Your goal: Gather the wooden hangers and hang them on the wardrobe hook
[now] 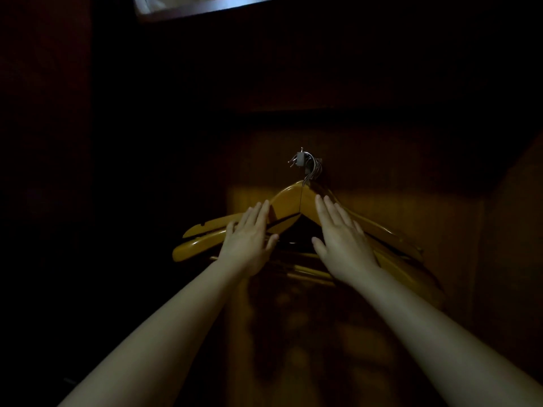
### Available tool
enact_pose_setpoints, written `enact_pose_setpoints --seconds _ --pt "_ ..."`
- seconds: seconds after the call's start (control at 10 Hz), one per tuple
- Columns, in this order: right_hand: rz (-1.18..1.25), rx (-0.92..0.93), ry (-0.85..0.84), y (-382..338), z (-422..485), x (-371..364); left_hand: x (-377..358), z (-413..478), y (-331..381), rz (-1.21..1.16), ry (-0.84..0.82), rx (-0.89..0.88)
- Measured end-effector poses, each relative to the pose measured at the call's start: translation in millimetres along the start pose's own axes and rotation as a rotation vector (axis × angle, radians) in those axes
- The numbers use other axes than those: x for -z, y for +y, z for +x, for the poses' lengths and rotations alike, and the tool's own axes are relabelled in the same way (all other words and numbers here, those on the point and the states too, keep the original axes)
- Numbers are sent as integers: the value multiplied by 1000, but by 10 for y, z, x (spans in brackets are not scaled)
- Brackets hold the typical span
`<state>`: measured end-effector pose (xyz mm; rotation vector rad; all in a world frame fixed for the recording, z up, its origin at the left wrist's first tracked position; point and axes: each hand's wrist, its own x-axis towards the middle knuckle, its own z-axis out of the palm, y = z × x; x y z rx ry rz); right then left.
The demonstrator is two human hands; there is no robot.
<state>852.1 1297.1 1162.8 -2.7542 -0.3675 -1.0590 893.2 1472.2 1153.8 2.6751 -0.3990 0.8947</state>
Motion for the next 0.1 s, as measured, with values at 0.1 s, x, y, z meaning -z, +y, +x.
enact_pose_setpoints --seconds 0.1 --pt "-78 97 -46 -73 -144 123 127 -284 -15 -30 -46 -92"
